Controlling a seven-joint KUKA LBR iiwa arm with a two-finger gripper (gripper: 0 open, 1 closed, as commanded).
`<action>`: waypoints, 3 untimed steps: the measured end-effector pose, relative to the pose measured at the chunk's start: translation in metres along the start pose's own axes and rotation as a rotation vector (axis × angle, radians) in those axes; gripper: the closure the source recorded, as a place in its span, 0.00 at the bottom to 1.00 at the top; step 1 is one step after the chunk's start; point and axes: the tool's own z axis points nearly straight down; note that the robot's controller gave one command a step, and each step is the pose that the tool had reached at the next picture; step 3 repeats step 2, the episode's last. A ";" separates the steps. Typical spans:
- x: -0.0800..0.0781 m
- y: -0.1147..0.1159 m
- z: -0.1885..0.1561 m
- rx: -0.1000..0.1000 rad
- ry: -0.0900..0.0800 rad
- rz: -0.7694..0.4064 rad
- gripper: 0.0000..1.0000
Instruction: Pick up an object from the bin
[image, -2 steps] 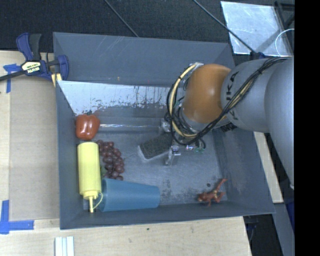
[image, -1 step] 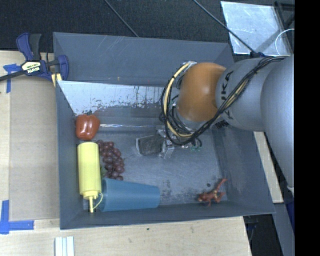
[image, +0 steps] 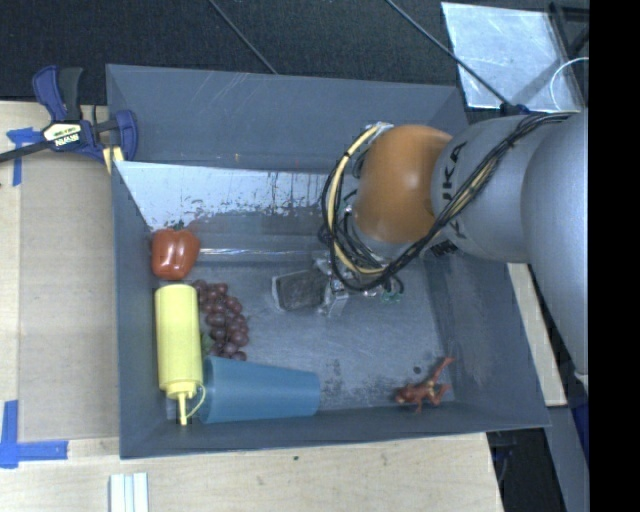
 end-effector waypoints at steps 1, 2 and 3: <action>0.002 0.000 -0.038 0.000 0.009 0.000 1.00; 0.000 -0.001 -0.063 0.000 0.003 0.001 1.00; 0.000 -0.001 -0.063 0.000 0.003 0.001 1.00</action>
Offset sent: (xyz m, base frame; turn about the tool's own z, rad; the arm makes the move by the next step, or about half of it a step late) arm -0.0035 -0.0002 0.0692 0.0001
